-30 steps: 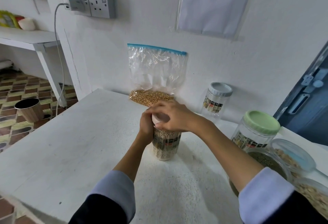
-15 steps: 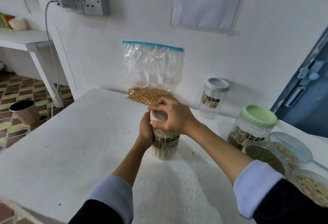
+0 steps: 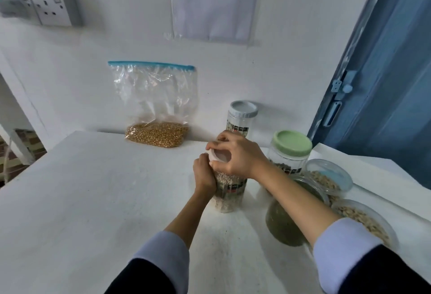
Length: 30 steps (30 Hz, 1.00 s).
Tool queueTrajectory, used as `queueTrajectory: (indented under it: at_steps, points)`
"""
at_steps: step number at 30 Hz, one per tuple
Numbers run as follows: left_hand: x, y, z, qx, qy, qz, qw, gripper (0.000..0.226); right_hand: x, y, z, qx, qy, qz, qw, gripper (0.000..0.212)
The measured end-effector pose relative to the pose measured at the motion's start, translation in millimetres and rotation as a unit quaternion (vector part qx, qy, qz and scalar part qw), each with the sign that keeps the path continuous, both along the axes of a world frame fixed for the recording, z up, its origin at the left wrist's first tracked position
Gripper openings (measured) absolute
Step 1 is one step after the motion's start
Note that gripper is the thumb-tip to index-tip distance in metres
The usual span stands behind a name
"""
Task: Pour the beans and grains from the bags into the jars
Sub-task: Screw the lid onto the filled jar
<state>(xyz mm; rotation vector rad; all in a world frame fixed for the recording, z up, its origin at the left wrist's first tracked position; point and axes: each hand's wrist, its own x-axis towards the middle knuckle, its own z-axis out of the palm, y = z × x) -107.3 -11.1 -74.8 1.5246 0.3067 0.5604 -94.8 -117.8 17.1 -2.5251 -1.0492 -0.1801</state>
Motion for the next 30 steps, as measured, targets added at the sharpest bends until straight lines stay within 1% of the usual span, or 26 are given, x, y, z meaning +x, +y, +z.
queueTrajectory:
  at_steps: [2, 4, 6, 8, 10, 13, 14, 16, 18, 19, 20, 21, 23, 25, 27, 30]
  points:
    - [10.8, -20.1, -1.9, -0.039, -0.018, -0.022, 0.999, 0.046, 3.9, -20.0, -0.3, 0.003, 0.006, -0.031, 0.999, 0.048]
    - [18.0, -38.7, -2.6, -0.050, -0.024, -0.043, 0.998, 0.056, 5.5, -37.3, -0.1, 0.004, 0.005, -0.052, 0.999, 0.045]
    - [22.7, -54.6, -3.4, -0.035, -0.018, -0.066, 0.997, 0.053, 6.1, -52.9, -0.4, -0.002, -0.001, -0.070, 0.998, 0.045]
    - [23.5, -64.5, -2.9, 0.013, -0.015, -0.074, 0.997, 0.039, 5.9, -61.9, -0.3, -0.007, -0.005, -0.083, 0.997, 0.045]
    - [22.4, -68.9, -2.6, -0.006, -0.037, -0.070, 0.997, 0.037, 5.7, -63.9, 0.4, -0.012, -0.011, -0.089, 0.996, 0.048]
    - [19.0, -68.8, 1.2, 0.002, -0.056, -0.073, 0.996, 0.043, 4.7, -60.9, -0.2, -0.015, -0.025, -0.083, 0.996, 0.058]
    - [21.9, -67.8, -1.7, 0.011, -0.056, -0.079, 0.995, 0.049, 4.8, -60.7, 0.3, -0.012, -0.021, -0.083, 0.996, 0.058]
    - [26.7, -63.6, -5.9, -0.001, -0.036, -0.110, 0.993, 0.060, 4.3, -58.9, 5.2, -0.015, -0.004, -0.088, 0.996, 0.053]
    - [27.7, -57.5, -0.6, -0.027, 0.007, -0.144, 0.989, 0.057, 6.1, -53.7, 14.2, -0.043, 0.011, -0.094, 0.995, 0.043]
    - [25.0, -54.9, 6.1, -0.029, 0.028, -0.163, 0.986, 0.053, 7.7, -49.8, 19.5, -0.070, 0.005, -0.094, 0.993, 0.036]
    - [22.7, -50.3, 13.8, -0.018, 0.042, -0.174, 0.984, 0.050, 11.1, -44.2, 25.1, -0.102, -0.016, -0.092, 0.990, 0.031]
    - [19.7, -45.2, 20.1, -0.001, 0.049, -0.180, 0.982, 0.047, 15.7, -38.2, 29.5, -0.132, -0.047, -0.089, 0.986, 0.030]
    - [17.0, -29.8, 28.3, -0.002, 0.065, -0.179, 0.982, 0.045, 31.8, -24.3, 35.6, -0.168, -0.100, -0.094, 0.976, 0.032]
    - [19.6, -11.2, 31.6, -0.009, 0.070, -0.164, 0.984, 0.047, 55.9, -11.3, 38.1, -0.169, -0.116, -0.107, 0.973, 0.032]
    - [22.1, 6.9, 36.2, -0.004, 0.068, -0.143, 0.987, 0.046, 79.1, 0.5, 39.0, -0.170, -0.088, -0.130, 0.973, 0.036]
    - [19.4, 30.9, 42.1, 0.003, 0.066, -0.118, 0.991, 0.034, 105.9, 10.8, 34.9, -0.188, -0.040, -0.167, 0.967, 0.052]
